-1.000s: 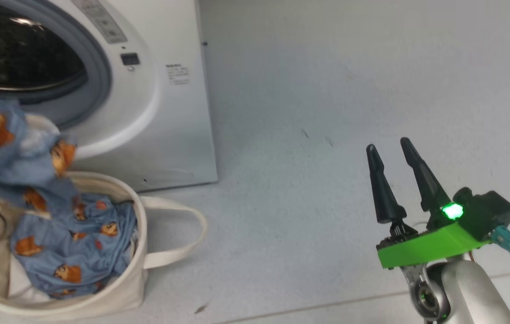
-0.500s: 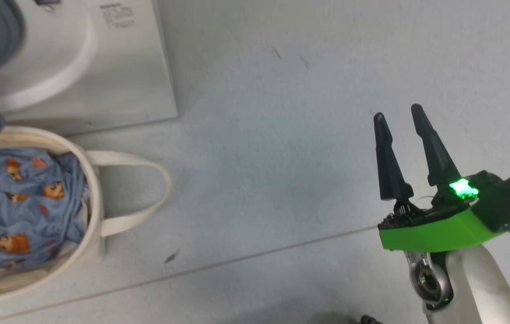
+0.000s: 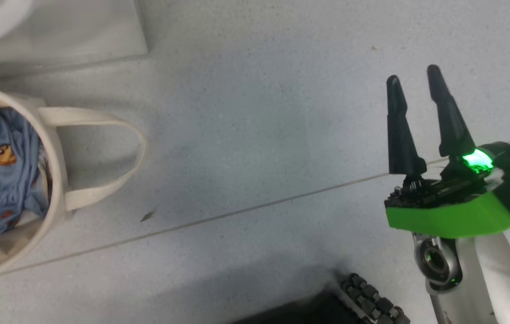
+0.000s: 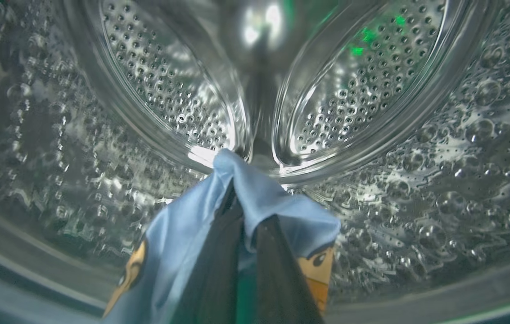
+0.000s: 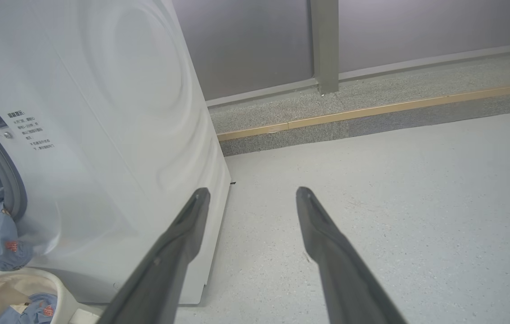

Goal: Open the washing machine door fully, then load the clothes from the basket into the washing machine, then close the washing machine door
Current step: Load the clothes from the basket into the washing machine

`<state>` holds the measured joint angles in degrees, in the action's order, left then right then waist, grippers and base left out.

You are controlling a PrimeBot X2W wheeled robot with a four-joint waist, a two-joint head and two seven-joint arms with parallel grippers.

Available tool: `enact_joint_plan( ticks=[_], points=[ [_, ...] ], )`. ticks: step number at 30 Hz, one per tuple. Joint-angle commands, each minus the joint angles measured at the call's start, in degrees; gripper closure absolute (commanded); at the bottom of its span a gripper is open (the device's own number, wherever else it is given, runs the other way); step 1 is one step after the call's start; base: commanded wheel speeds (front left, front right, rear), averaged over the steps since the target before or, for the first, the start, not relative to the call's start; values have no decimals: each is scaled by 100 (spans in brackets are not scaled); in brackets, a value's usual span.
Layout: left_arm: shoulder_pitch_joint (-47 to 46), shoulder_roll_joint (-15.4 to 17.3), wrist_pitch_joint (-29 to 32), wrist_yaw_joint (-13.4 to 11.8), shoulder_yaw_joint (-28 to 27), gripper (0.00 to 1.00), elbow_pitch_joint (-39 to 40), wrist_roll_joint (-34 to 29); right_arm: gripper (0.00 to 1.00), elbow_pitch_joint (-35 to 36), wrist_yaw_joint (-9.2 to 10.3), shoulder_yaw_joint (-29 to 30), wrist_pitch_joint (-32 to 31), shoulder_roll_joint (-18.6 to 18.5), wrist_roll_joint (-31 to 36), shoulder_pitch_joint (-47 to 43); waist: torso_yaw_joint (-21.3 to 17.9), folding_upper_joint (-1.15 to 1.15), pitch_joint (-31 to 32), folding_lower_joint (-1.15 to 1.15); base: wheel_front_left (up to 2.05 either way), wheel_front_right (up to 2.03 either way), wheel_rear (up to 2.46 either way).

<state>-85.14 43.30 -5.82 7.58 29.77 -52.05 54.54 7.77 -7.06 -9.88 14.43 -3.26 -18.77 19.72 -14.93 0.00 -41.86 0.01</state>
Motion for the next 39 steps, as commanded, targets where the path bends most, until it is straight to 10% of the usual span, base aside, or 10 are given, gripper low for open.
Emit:
enact_joint_plan(
  ticks=[1,12,24,26,39],
  points=[
    [-459,392,-171,-10,-17,100,60,-31,0,243,-43,-50,55,37,-24,-85,71,0,-165,-1,0,0,0],
    [-1491,356,-904,-9,270,100,-69,12,0,267,-43,-151,56,38,35,10,110,0,-274,-1,0,0,0],
    [-805,313,-917,-9,-1314,100,976,-576,0,188,-43,-210,56,38,31,59,145,0,-264,-1,0,0,0],
    [-522,200,-917,-9,-1257,0,768,-605,0,138,-43,-217,56,38,47,46,165,0,-199,-1,0,0,0],
    [97,-5,-277,-9,276,0,-361,-138,0,-114,-43,-224,57,38,171,-3,313,0,405,-1,0,0,0]
  ],
)
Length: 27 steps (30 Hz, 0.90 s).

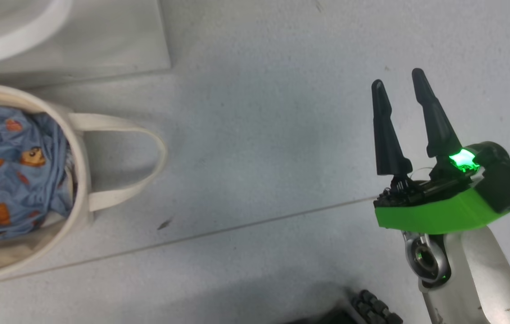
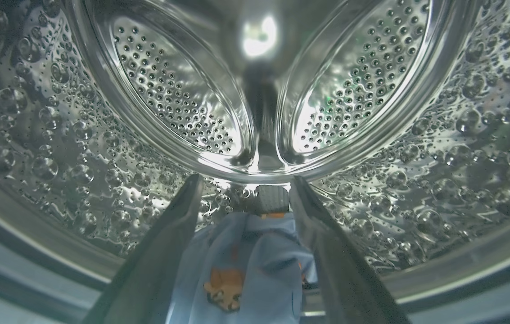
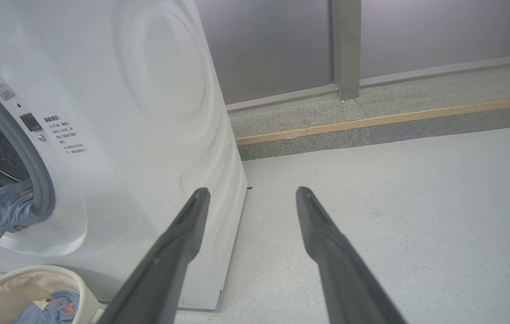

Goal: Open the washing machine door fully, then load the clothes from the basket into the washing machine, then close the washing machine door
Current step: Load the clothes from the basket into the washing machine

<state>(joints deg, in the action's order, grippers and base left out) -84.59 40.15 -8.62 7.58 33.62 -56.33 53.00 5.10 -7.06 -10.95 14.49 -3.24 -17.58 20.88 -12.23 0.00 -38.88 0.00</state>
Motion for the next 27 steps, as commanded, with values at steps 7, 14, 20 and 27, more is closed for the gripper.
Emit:
enact_joint_plan(
  ticks=[7,14,20,27],
  points=[
    [888,253,-334,-9,343,0,370,508,0,-160,-43,-65,51,36,144,-189,250,0,804,0,0,0,0],
    [2040,220,-613,-9,619,0,973,723,0,-535,-43,-2,51,36,197,-361,496,0,1640,0,0,0,0],
    [3056,117,-635,-53,208,0,1417,550,0,-820,-43,19,48,36,160,-593,647,0,2332,0,0,0,0],
    [4442,-118,-637,-365,-612,0,2117,263,0,-959,-43,69,34,-5,46,-853,729,0,2919,0,0,0,0]
  ],
)
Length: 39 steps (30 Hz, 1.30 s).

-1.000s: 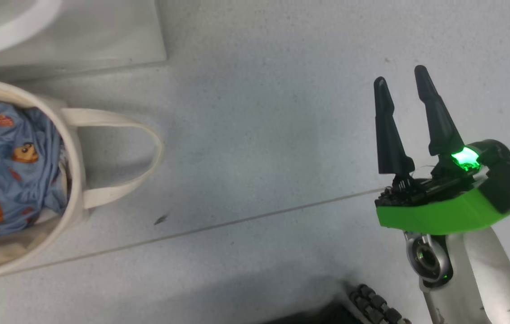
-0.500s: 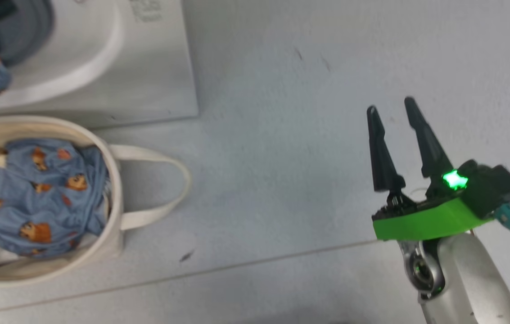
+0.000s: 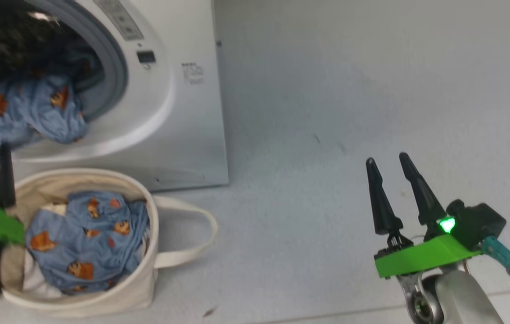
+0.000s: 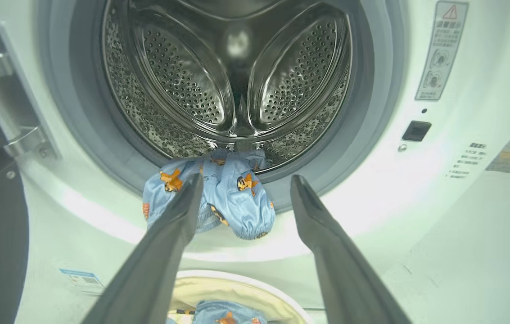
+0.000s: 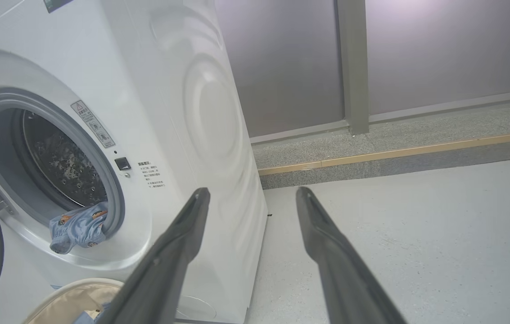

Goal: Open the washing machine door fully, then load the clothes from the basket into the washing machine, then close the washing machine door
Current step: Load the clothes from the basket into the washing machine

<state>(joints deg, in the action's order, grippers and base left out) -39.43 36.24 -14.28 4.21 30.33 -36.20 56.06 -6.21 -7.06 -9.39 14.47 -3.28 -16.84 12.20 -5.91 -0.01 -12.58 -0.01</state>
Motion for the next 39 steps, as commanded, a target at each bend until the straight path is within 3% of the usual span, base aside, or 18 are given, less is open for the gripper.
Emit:
enact_joint_plan(
  ticks=[1,3,7,17,27,39],
  points=[
    [167,211,-71,-98,-460,0,228,-37,0,157,-43,-90,32,-19,-60,-25,104,1,378,1,0,0,0],
    [876,50,-71,-347,-925,0,659,-245,0,123,-43,-97,18,-81,-154,-148,128,1,628,1,0,0,0],
    [1812,-237,-71,-536,-1439,0,1233,-499,0,96,-43,-149,-18,-175,-233,-281,118,1,920,1,0,0,0],
    [3495,-561,-72,-788,-2224,0,2308,-1065,0,149,-43,-74,-66,-262,-389,-584,59,1,1278,1,0,0,0],
    [3861,-649,-72,-798,-2558,0,2683,-1331,0,147,-43,-102,-124,-330,-415,-636,-58,1,1340,1,0,0,0],
    [3742,-618,-62,-738,-2545,0,2452,-1366,0,148,-43,-92,-128,-296,-412,-629,-35,1,1271,1,0,0,0]
  ],
)
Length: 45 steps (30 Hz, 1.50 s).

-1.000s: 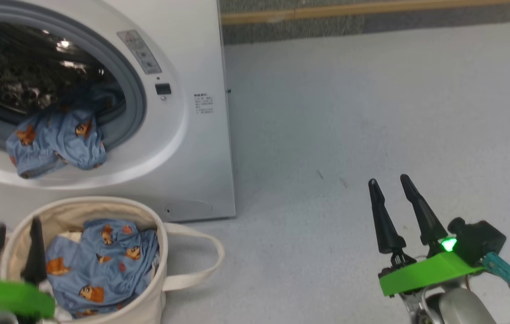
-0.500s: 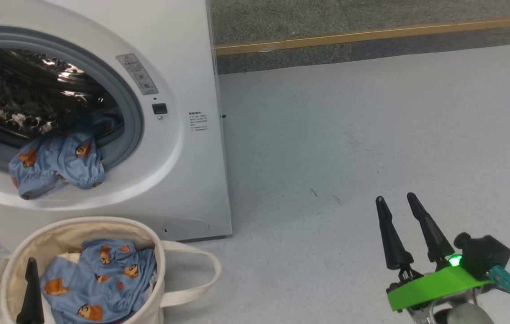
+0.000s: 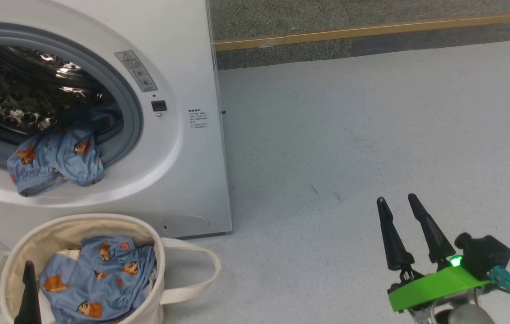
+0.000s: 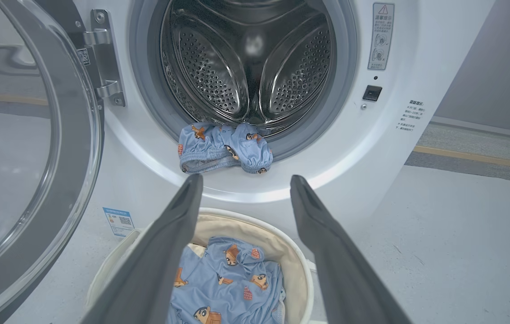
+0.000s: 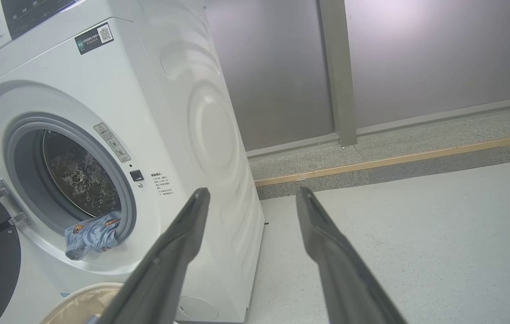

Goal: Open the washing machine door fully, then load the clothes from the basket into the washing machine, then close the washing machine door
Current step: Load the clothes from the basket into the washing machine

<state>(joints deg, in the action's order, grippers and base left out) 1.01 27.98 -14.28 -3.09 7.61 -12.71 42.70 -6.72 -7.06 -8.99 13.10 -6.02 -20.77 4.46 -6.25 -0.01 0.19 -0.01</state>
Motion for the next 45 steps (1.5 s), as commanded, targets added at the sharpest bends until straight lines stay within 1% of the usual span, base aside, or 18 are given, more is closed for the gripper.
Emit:
enact_joint_plan(
  ticks=[1,9,15,20,23,28,33,36,38,42,45],
  points=[
    [-321,211,-57,-1,-266,0,79,-27,0,200,-43,-132,10,-19,-16,147,-2,1,-15,1,0,0,0],
    [-491,280,26,91,-196,0,-65,-17,0,237,-43,-140,2,17,24,156,-25,1,-120,1,0,0,0],
    [-735,375,111,180,-163,0,-213,-5,0,300,-43,-132,8,72,80,211,-35,1,-339,1,0,0,0],
    [-1075,449,309,381,-134,0,-477,138,0,341,-43,-118,24,129,146,287,-36,1,-543,1,0,0,0],
    [-1425,599,486,523,-28,0,-803,76,0,361,-43,-143,27,162,201,363,-47,1,-705,1,0,0,0],
    [-2253,755,689,796,107,0,-1347,80,0,461,-43,-177,33,218,297,555,-97,1,-1110,1,0,0,0],
    [-3112,891,911,957,288,0,-1807,89,0,567,-43,-187,55,270,395,730,-164,1,-1555,1,0,0,0],
    [-3520,928,982,1019,367,0,-2174,211,0,609,-43,-198,81,292,419,795,-243,1,-1747,1,0,0,0],
    [-3779,1007,1052,1041,447,0,-2412,279,0,644,-43,-212,94,301,452,836,-300,1,-1909,1,0,0,0],
    [-4259,1202,1053,1054,762,0,-2730,335,0,697,-43,-217,121,310,497,920,-421,1,-2188,1,0,0,0],
    [-4604,1295,1029,1056,958,0,-2910,553,0,750,-43,-201,143,311,452,947,-472,1,-2387,1,0,0,0]
  ],
)
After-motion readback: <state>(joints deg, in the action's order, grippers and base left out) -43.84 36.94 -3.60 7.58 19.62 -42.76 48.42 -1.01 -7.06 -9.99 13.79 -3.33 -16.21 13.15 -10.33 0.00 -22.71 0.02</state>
